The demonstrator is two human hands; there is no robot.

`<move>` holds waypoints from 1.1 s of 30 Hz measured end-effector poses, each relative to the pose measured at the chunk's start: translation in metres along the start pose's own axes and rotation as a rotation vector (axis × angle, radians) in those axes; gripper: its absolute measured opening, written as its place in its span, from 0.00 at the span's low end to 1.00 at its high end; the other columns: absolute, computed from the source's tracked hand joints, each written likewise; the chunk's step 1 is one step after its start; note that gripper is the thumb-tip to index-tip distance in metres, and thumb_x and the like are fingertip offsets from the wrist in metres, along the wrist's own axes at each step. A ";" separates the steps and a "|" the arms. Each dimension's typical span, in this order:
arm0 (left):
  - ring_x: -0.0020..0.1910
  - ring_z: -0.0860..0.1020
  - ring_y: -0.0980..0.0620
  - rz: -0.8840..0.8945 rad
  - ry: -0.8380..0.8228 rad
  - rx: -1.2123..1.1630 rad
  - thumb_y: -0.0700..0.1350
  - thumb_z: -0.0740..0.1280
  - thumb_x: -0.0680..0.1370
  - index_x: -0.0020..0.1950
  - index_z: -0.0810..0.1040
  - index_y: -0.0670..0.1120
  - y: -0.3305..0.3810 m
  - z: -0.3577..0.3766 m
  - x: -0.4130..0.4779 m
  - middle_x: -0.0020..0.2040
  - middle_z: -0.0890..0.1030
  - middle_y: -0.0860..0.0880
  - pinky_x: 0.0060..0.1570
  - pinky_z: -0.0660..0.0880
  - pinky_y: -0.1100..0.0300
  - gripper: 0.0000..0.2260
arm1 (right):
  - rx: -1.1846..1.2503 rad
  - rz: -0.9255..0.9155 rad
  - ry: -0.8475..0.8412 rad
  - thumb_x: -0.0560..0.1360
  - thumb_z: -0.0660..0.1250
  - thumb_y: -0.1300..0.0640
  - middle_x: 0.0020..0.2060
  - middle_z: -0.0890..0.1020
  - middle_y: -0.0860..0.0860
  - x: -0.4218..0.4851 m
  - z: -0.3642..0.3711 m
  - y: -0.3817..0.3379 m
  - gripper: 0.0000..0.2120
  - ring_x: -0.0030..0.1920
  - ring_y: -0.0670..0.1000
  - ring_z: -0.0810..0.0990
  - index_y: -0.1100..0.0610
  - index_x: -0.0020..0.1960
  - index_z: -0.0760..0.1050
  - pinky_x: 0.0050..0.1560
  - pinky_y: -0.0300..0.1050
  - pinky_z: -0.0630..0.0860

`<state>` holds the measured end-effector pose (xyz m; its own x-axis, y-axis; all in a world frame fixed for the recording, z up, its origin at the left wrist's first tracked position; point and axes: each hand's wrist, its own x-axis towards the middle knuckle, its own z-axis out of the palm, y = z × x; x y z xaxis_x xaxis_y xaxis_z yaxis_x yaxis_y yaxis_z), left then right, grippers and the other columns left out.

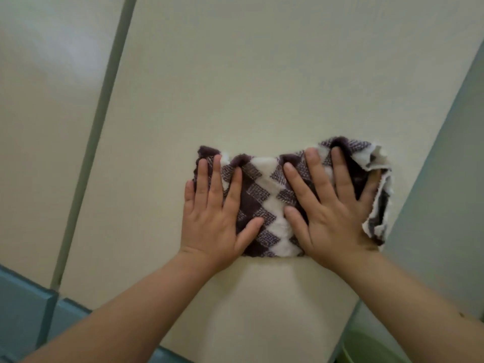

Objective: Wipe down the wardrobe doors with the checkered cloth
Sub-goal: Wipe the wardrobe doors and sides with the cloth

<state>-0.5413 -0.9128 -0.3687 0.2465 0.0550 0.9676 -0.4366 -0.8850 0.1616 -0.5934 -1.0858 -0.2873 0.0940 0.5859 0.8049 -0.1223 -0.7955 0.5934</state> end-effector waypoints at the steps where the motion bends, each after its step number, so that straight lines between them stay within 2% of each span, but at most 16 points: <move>1: 0.75 0.43 0.43 0.003 -0.001 -0.002 0.66 0.42 0.76 0.76 0.45 0.48 -0.005 -0.004 0.014 0.75 0.50 0.39 0.71 0.44 0.46 0.34 | 0.012 0.023 0.015 0.77 0.53 0.42 0.72 0.62 0.53 0.014 0.002 0.001 0.26 0.72 0.59 0.56 0.48 0.73 0.60 0.67 0.65 0.41; 4: 0.74 0.49 0.40 0.037 0.002 0.004 0.66 0.43 0.76 0.76 0.49 0.45 -0.018 -0.015 0.046 0.75 0.51 0.39 0.71 0.45 0.46 0.35 | 0.031 0.084 0.021 0.77 0.51 0.42 0.72 0.61 0.53 0.043 0.005 0.000 0.25 0.72 0.59 0.56 0.48 0.72 0.60 0.67 0.64 0.39; 7: 0.74 0.49 0.40 0.080 0.016 0.011 0.66 0.43 0.77 0.76 0.48 0.45 -0.026 -0.018 0.053 0.75 0.51 0.40 0.71 0.46 0.46 0.34 | 0.026 0.131 0.009 0.76 0.53 0.42 0.72 0.61 0.54 0.050 0.002 -0.005 0.26 0.72 0.59 0.56 0.48 0.72 0.61 0.69 0.61 0.36; 11: 0.75 0.47 0.42 0.077 0.041 0.023 0.65 0.43 0.77 0.76 0.45 0.51 -0.030 -0.014 0.036 0.76 0.49 0.42 0.71 0.45 0.46 0.31 | -0.054 0.273 -0.044 0.77 0.50 0.39 0.73 0.60 0.54 0.031 -0.001 -0.023 0.27 0.73 0.59 0.56 0.48 0.73 0.59 0.67 0.69 0.43; 15: 0.75 0.47 0.39 0.181 0.016 0.044 0.65 0.44 0.77 0.76 0.47 0.53 -0.038 -0.009 0.003 0.77 0.45 0.41 0.71 0.46 0.44 0.30 | -0.061 0.341 -0.109 0.77 0.49 0.39 0.74 0.59 0.53 -0.021 -0.005 -0.052 0.27 0.73 0.59 0.56 0.48 0.74 0.57 0.65 0.72 0.44; 22: 0.75 0.48 0.39 0.391 -0.049 0.087 0.64 0.48 0.77 0.76 0.50 0.53 -0.060 0.000 -0.060 0.77 0.47 0.42 0.71 0.46 0.45 0.30 | -0.072 0.400 -0.268 0.78 0.45 0.40 0.76 0.49 0.51 -0.101 -0.011 -0.112 0.26 0.75 0.56 0.48 0.45 0.75 0.52 0.66 0.71 0.45; 28: 0.75 0.46 0.40 0.381 -0.068 0.090 0.64 0.47 0.77 0.76 0.48 0.52 -0.072 0.002 -0.083 0.77 0.44 0.43 0.71 0.46 0.44 0.31 | -0.021 0.378 -0.301 0.78 0.43 0.40 0.76 0.45 0.51 -0.109 -0.014 -0.127 0.28 0.75 0.56 0.44 0.46 0.76 0.47 0.66 0.69 0.39; 33: 0.75 0.46 0.39 0.348 -0.118 0.103 0.64 0.47 0.77 0.76 0.48 0.52 -0.081 0.004 -0.108 0.77 0.44 0.42 0.70 0.47 0.43 0.31 | 0.014 0.330 -0.327 0.78 0.43 0.40 0.76 0.43 0.50 -0.125 -0.016 -0.140 0.28 0.76 0.55 0.43 0.47 0.76 0.46 0.67 0.67 0.39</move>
<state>-0.5289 -0.8490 -0.4871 0.1997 -0.3054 0.9310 -0.4240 -0.8836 -0.1989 -0.6037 -1.0451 -0.4708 0.3591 0.2230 0.9063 -0.1850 -0.9347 0.3034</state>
